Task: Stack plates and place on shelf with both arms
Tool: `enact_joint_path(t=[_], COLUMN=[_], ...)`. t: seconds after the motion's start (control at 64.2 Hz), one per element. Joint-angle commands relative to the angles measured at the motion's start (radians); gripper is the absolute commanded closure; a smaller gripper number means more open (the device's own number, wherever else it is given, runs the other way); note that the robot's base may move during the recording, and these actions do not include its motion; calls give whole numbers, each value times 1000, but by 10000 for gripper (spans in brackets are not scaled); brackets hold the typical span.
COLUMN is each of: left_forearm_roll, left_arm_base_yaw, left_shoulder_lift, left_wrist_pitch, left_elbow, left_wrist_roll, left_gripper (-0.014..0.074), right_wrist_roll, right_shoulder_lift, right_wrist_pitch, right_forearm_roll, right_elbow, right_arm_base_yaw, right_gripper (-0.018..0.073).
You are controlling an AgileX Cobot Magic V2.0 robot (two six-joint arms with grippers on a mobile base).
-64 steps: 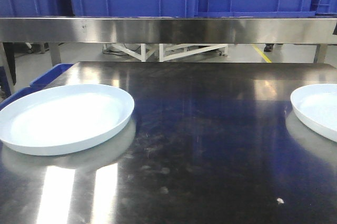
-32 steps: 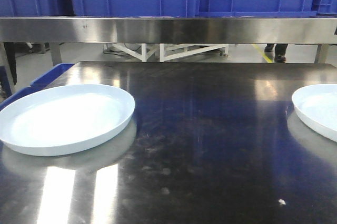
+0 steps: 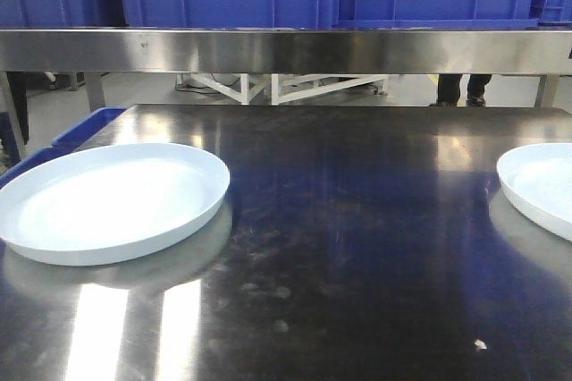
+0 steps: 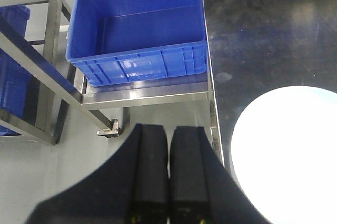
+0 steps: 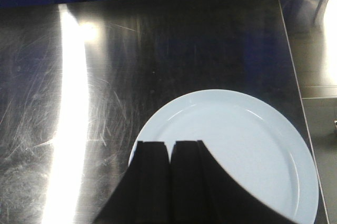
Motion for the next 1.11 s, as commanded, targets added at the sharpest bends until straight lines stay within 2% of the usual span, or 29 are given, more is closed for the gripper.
enact_joint_path(t=[0.0, 0.031, 0.078, 0.109, 0.125, 0.156, 0.202, 0.218, 0.296, 0.358, 0.685, 0.95, 1.09], left_forearm_roll=[0, 0, 0, 0, 0, 0, 0, 0, -13, -30, -41, -125, -128], left_arm_base_yaw=[-6, -6, -6, -6, -6, -6, -6, -6, -6, -6, -6, -6, -6], left_shoulder_lift=[-10, -10, -10, -10, -10, -8, -1, 1, 23, 51, 300, 474, 524], left_wrist_pitch=[-78, -80, -80, -80, -80, -80, -80, -80, -71, -64, -106, -192, -203], left_elbow=[-39, -39, -39, -39, -39, -39, -39, -39, -39, -39, -39, -39, -40], left_wrist_roll=[-8, -8, -8, -8, -8, -8, -8, -8, -8, -16, -72, -74, -74], left_gripper=[512, 512, 496, 466, 450, 395, 286, 251, 73, 7, 66, 66, 66], right_wrist_roll=[0, 0, 0, 0, 0, 0, 0, 0, 0, 0, 0, 0, 0], right_shoulder_lift=[1, 3, 7, 8, 9, 9, 9, 9, 9, 9, 9, 9, 9], right_wrist_pitch=[-72, -60, -36, -25, -23, -15, -11, -8, -6, -6, -5, 1, 3], right_forearm_roll=[0, 0, -7, -11, -12, -17, -18, -19, -19, -19, -19, -19, -19], right_elbow=[-41, -43, -45, -46, -46, -46, -46, -46, -46, -46, -46, -46, -46], right_arm_base_yaw=[2, 2, 2, 2, 2, 0, -1, -1, -1, -1, -1, -1, -1], right_gripper=[515, 482, 377, 289, 215, 91, -46, -57, -19, -10, -9, -9, -9])
